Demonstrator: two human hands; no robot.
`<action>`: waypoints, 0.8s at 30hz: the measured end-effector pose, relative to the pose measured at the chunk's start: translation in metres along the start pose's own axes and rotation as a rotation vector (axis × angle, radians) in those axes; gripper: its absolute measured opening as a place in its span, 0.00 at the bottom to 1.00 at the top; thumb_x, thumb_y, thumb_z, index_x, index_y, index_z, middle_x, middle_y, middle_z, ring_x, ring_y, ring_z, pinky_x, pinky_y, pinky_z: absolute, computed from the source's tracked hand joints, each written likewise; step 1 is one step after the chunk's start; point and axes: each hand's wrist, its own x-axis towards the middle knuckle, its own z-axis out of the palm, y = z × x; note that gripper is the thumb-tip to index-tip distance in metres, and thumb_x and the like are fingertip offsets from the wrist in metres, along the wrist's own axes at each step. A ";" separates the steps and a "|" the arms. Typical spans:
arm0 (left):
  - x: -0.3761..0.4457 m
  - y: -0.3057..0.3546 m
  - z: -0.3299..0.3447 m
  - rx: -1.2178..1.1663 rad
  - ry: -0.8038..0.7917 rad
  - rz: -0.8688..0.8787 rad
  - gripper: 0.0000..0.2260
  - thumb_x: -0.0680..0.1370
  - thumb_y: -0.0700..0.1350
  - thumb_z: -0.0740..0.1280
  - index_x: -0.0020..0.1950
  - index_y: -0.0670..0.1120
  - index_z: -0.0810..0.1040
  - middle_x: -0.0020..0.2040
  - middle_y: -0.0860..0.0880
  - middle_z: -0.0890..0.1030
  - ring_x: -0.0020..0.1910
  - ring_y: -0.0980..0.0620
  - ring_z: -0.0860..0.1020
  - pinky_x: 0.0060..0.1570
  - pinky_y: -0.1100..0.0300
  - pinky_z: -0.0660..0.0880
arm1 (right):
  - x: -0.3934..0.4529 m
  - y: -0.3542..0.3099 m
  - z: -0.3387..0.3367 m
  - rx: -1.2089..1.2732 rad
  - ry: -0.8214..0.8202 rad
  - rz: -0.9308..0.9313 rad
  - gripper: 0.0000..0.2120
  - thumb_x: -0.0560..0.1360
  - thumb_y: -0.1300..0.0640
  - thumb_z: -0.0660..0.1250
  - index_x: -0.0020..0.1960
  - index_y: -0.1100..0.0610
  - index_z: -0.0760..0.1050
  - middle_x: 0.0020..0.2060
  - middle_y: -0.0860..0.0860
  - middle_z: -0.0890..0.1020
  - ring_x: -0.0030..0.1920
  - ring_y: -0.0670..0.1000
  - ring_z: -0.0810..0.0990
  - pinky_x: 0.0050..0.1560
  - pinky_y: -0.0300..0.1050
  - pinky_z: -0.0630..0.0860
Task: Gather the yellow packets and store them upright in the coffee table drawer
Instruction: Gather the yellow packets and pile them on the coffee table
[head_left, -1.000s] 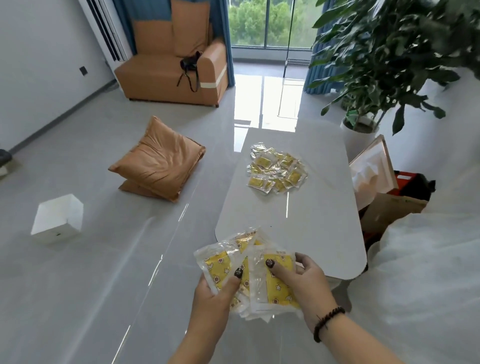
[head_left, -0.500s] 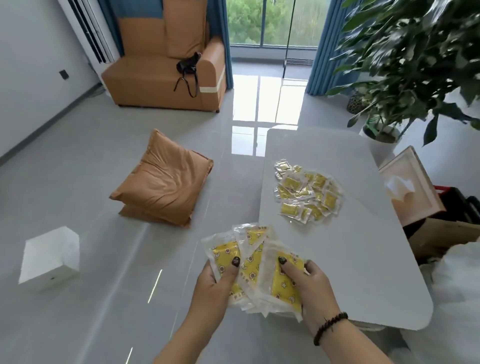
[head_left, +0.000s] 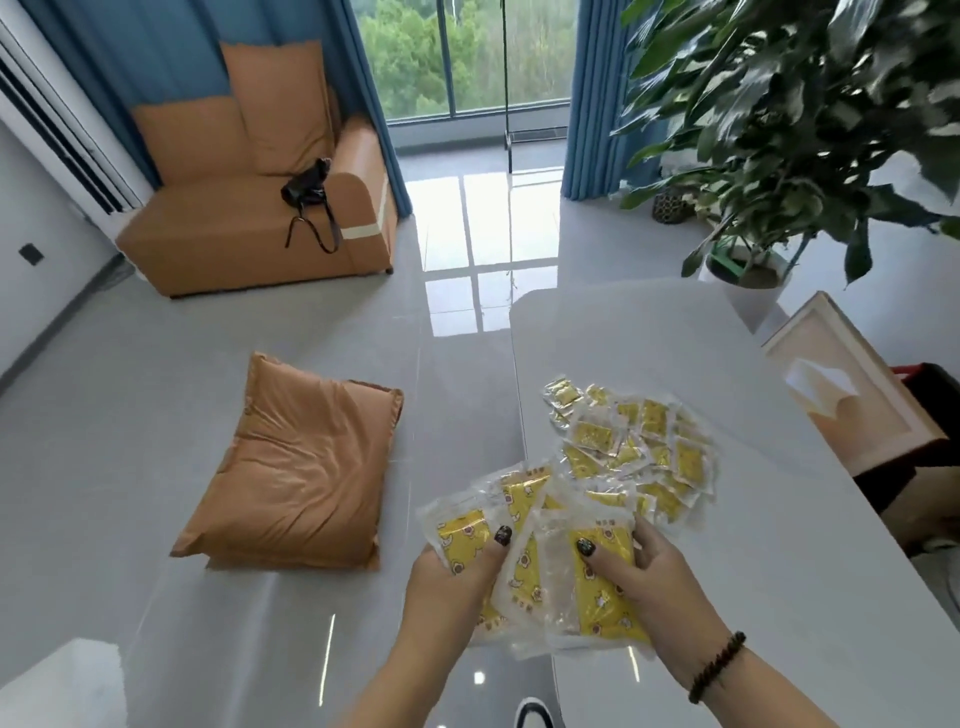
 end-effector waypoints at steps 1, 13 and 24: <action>0.014 0.009 0.000 0.016 -0.002 0.009 0.04 0.75 0.44 0.72 0.47 0.46 0.83 0.39 0.50 0.86 0.37 0.53 0.85 0.31 0.63 0.76 | 0.013 -0.007 0.004 -0.001 0.004 0.002 0.13 0.72 0.61 0.72 0.55 0.54 0.77 0.50 0.54 0.84 0.52 0.59 0.82 0.52 0.61 0.79; 0.177 0.106 0.026 0.256 -0.405 0.082 0.06 0.80 0.39 0.64 0.50 0.45 0.81 0.39 0.55 0.86 0.39 0.58 0.84 0.34 0.70 0.76 | 0.147 -0.044 0.028 0.306 0.356 0.057 0.16 0.71 0.58 0.73 0.57 0.58 0.76 0.51 0.58 0.84 0.51 0.61 0.83 0.53 0.65 0.78; 0.343 0.156 0.107 0.541 -0.802 -0.039 0.08 0.81 0.40 0.62 0.52 0.49 0.80 0.41 0.58 0.86 0.41 0.60 0.84 0.36 0.70 0.76 | 0.254 -0.049 0.025 0.699 0.892 0.036 0.12 0.72 0.63 0.71 0.56 0.59 0.78 0.47 0.56 0.85 0.47 0.57 0.84 0.52 0.56 0.79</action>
